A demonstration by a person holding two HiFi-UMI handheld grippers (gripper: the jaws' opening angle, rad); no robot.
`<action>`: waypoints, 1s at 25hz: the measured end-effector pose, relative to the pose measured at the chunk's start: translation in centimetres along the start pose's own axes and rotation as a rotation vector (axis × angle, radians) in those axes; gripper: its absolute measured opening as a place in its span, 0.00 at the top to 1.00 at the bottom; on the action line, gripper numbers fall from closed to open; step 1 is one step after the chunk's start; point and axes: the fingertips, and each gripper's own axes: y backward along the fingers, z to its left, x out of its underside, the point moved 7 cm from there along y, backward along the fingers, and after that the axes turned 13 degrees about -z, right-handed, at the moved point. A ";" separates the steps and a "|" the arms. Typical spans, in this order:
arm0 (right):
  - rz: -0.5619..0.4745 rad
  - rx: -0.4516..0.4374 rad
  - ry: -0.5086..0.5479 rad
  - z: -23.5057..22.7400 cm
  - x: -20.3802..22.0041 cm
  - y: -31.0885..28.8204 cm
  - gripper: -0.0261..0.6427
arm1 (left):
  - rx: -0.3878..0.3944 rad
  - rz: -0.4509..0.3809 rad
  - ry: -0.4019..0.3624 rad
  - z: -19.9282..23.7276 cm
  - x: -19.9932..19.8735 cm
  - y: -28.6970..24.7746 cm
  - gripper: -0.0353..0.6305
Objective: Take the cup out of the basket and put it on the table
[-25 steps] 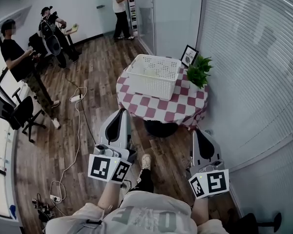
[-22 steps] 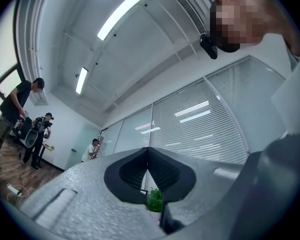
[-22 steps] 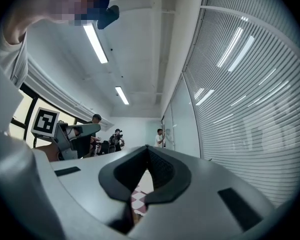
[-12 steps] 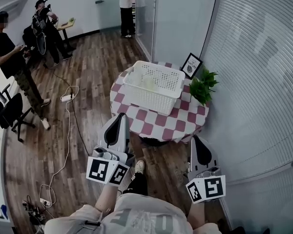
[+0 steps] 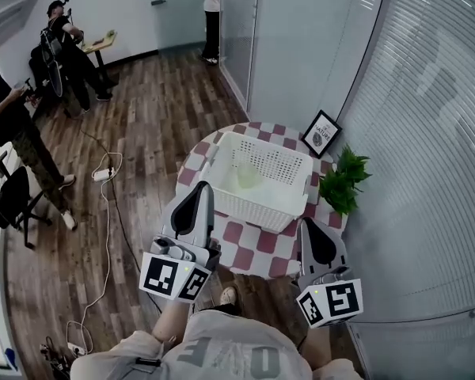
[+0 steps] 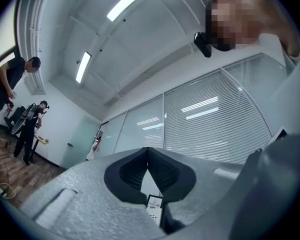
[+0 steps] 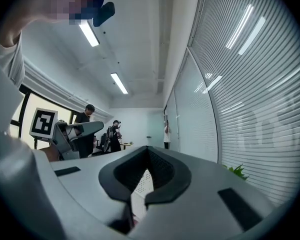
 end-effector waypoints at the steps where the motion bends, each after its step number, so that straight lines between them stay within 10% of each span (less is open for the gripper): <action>1: 0.002 -0.004 0.005 -0.4 0.3 -1.4 0.95 | 0.010 -0.004 0.000 0.7 0.6 -1.3 0.94; 25: 0.109 -0.116 -0.189 -11.4 6.4 -14.7 0.95 | -0.058 0.065 -0.068 3.1 10.7 -12.1 0.94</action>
